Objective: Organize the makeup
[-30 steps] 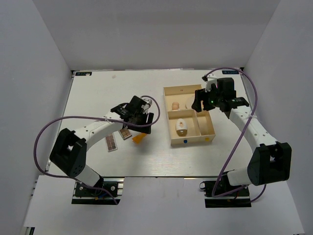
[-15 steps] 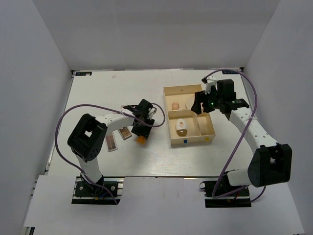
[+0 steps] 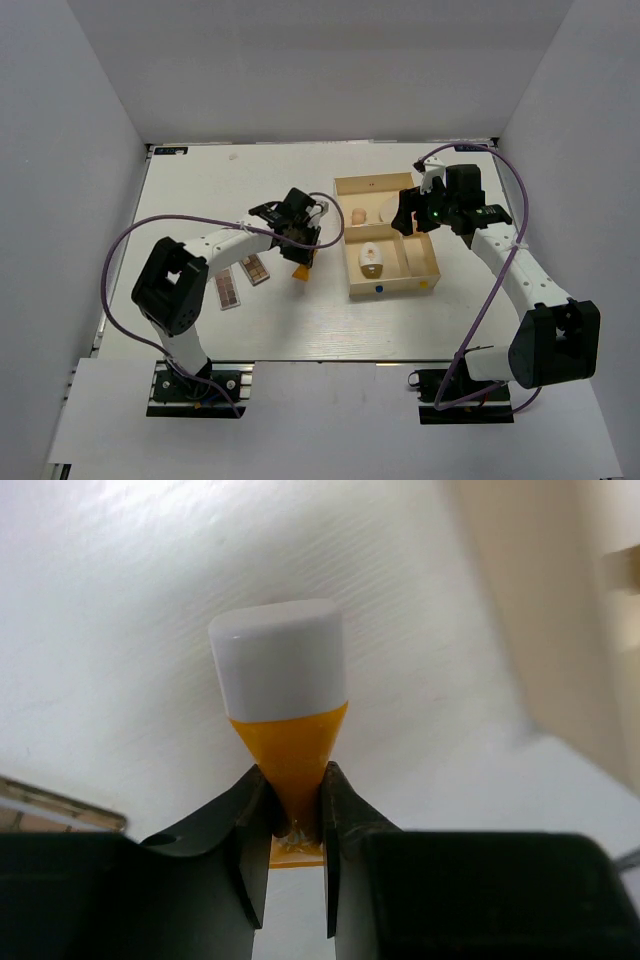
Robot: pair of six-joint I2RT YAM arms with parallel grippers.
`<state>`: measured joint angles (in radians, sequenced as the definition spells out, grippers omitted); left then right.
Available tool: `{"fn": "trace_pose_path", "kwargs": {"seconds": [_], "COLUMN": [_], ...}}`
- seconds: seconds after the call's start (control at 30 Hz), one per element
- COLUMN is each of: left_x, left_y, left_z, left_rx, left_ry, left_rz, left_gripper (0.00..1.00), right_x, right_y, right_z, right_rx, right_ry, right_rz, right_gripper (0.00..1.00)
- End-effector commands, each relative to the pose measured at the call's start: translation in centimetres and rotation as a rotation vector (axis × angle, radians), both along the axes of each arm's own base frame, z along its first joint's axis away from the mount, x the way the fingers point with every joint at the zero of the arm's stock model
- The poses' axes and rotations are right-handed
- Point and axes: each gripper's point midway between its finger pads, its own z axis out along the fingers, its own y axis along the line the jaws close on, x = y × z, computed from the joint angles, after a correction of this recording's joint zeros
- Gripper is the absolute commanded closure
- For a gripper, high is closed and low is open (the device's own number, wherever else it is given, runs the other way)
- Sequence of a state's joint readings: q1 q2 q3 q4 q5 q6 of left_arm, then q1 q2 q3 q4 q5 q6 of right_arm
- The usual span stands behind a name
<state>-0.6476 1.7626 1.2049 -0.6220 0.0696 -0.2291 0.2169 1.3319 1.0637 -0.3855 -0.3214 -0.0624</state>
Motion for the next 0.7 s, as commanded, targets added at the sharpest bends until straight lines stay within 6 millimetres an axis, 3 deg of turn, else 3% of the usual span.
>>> {"fn": "trace_pose_path", "kwargs": {"seconds": [0.0,0.1,0.2,0.33,0.43,0.57,0.6,0.67], "left_x": [1.8,2.4,3.0,4.1,4.7,5.2,5.2,5.3], "left_y": [-4.8,-7.3,-9.6,-12.8,-14.8,-16.2,-16.1,-16.0], "left_z": [9.0,13.0,15.1,14.0,14.4,12.3,12.1,11.5], "left_rx": [-0.272,-0.409,-0.524,-0.59,-0.634,-0.6,-0.594,-0.581], "left_ry": [-0.15,-0.198,-0.197,-0.14,-0.142,-0.11,-0.101,-0.095], "left_rz": [-0.064,-0.105,-0.129,-0.109,-0.094,-0.075,-0.067,-0.052], "left_gripper": [0.75,0.75,0.74,0.75,0.74,0.6,0.51,0.45], "right_x": [0.1,0.3,0.4,0.6,0.6,0.7,0.8,0.9], "right_y": [0.2,0.1,0.1,0.0,0.0,-0.3,-0.4,-0.5], "right_z": [1.2,1.0,1.1,1.4,1.5,1.7,1.7,1.8], "right_rx": [0.016,0.012,0.01,0.009,0.007,0.002,0.0,-0.002], "right_ry": [-0.043,-0.04,-0.044,-0.05,-0.051,-0.061,-0.061,-0.066], "right_rz": [0.022,0.017,0.014,0.01,0.009,0.005,-0.001,0.0], "right_gripper": [0.26,0.26,0.26,0.26,0.26,0.26,0.26,0.25]}}
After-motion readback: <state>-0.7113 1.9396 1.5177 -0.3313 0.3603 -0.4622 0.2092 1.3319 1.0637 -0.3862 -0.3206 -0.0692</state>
